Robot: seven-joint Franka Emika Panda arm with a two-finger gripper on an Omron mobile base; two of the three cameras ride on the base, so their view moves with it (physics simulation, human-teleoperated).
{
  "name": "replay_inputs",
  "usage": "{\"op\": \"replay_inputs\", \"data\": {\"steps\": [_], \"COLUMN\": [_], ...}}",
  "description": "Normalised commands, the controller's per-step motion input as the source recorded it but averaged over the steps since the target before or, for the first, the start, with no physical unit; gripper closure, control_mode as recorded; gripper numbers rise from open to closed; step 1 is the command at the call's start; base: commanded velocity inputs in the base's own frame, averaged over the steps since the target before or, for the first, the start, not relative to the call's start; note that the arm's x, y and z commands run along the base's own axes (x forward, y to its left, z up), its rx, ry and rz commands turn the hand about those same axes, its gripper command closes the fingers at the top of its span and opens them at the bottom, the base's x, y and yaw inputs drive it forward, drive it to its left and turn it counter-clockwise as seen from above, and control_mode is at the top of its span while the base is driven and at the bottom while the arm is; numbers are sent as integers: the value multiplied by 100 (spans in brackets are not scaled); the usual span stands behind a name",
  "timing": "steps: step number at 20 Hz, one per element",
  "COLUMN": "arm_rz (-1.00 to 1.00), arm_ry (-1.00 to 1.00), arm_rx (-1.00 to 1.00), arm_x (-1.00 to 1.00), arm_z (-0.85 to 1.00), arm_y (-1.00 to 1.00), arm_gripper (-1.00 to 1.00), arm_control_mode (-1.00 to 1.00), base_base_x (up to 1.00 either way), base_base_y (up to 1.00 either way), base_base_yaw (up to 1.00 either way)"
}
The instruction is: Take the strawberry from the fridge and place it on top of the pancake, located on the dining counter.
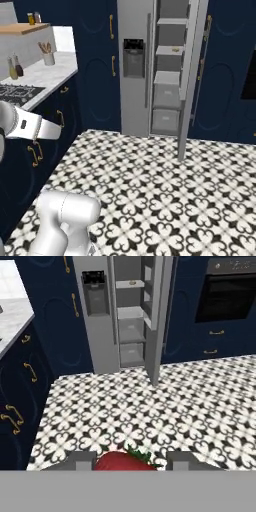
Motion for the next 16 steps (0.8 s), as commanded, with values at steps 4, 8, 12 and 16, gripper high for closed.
{"op": "replay_inputs", "data": {"steps": [4, 8, 12, 16], "arm_rz": [0, 0, 0, 0], "arm_ry": [0, 0, 0, 0], "arm_rx": [0, 0, 0, 0], "arm_x": [0, 0, 0, 0], "arm_z": [0, 0, 0, 0], "arm_y": [0, 0, 0, 0], "arm_gripper": [100, 100, 100, 100], "arm_control_mode": [100, 100, 100, 100], "base_base_x": [-100, -100, -100, -100], "base_base_y": [0, -1, 0, 0], "base_base_yaw": [-11, -20, -28, -27]}}
